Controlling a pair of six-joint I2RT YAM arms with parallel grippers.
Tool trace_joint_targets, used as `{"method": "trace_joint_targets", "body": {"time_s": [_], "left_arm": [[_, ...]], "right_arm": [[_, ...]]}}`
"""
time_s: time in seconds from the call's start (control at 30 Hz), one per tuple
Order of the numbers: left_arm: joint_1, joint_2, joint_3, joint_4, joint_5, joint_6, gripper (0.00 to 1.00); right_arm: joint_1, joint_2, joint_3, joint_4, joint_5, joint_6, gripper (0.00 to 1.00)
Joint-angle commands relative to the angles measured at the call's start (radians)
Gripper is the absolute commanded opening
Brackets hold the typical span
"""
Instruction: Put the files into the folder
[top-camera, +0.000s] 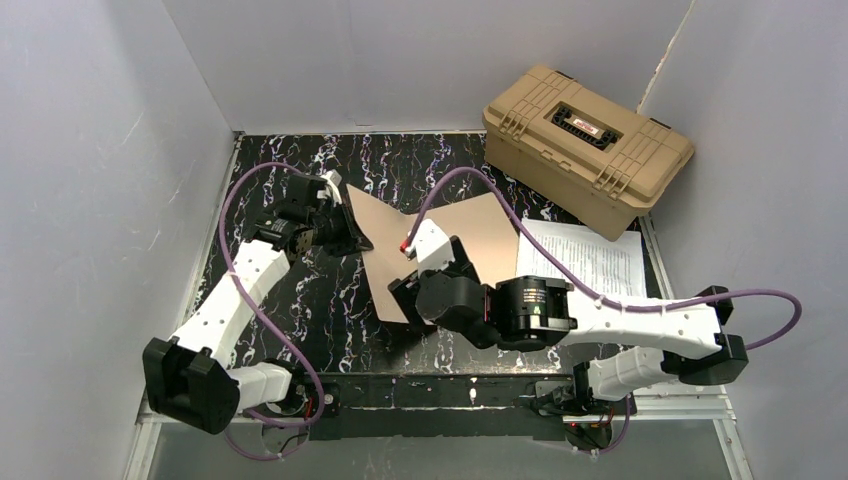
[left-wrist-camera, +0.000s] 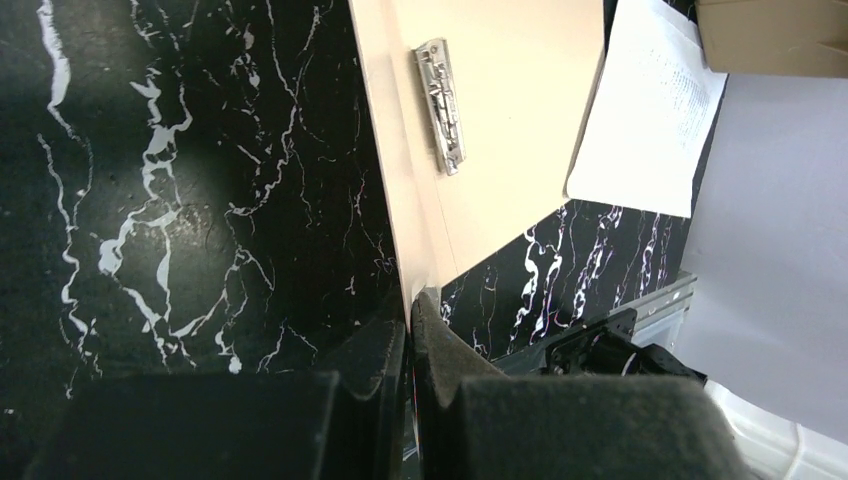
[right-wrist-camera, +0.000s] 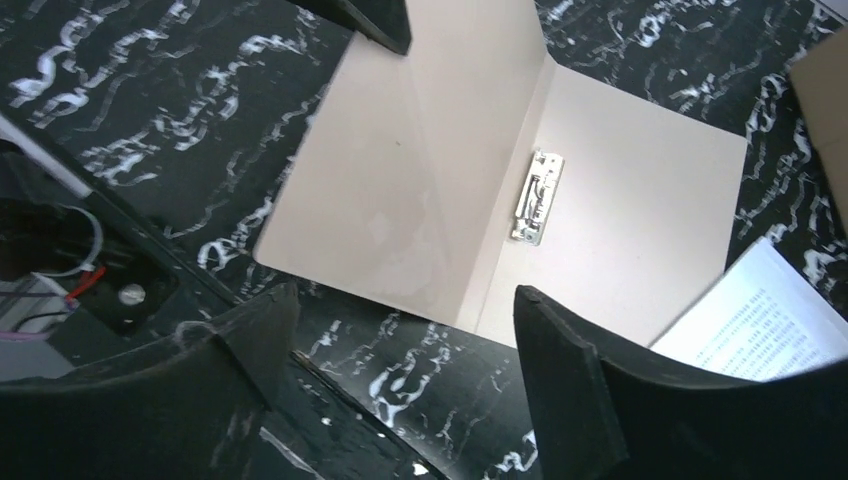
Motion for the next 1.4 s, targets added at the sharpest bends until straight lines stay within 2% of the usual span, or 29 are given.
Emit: {"method": "trace_joint_targets", "body": {"time_s": [0.0,0.13,0.3,0.37,0.4,0.5,0.53,0.6,0.8,0.9,1.03,1.17,1.2,1.37], "left_arm": [[0.003,0.033,-0.014,0.080,0.078,0.069,0.00],[0.002,0.071,0.011,0.055,0.059,0.084,0.00],[0.003,0.085,0.022,-0.028,-0.037,0.095,0.01],[0.003,0.090,0.023,-0.065,-0.078,0.099,0.09],[0.002,0.091,0.025,-0.083,-0.095,0.101,0.16],[0.003,0.079,0.023,-0.122,-0.143,0.113,0.30],[0.002,0.072,0.021,-0.136,-0.167,0.115,0.37],[0.002,0.061,0.019,-0.158,-0.208,0.128,0.42],[0.003,0.054,0.029,-0.240,-0.353,0.163,0.68],[0.002,0.038,0.031,-0.267,-0.375,0.169,0.80],[0.002,-0.003,0.014,-0.265,-0.311,0.165,0.89],[0.003,-0.028,-0.011,-0.227,-0.134,0.158,0.92],[0.002,-0.036,-0.021,-0.212,-0.096,0.155,0.97],[-0.016,-0.044,-0.045,-0.129,0.022,0.124,0.98]], "right_arm": [[-0.001,-0.041,-0.100,0.014,0.100,0.034,0.91],[-0.067,-0.070,-0.177,0.027,0.073,0.044,0.95],[-0.212,-0.105,-0.300,0.137,-0.083,0.030,0.96],[-0.261,-0.098,-0.332,0.166,-0.135,0.028,0.96],[-0.284,-0.091,-0.344,0.178,-0.162,0.026,0.96],[-0.340,-0.064,-0.376,0.218,-0.225,0.017,0.97],[-0.359,-0.056,-0.384,0.232,-0.245,0.015,0.97],[-0.391,-0.036,-0.400,0.259,-0.300,0.008,0.97],[-0.456,0.043,-0.405,0.305,-0.367,-0.009,0.97],[-0.489,0.081,-0.406,0.320,-0.395,-0.011,0.96],[-0.529,0.122,-0.406,0.334,-0.424,-0.022,0.94],[-0.568,0.137,-0.407,0.313,-0.420,-0.023,0.92],[-0.576,0.131,-0.413,0.307,-0.406,-0.021,0.92],[-0.629,0.077,-0.451,0.259,-0.348,0.015,0.92]]}}
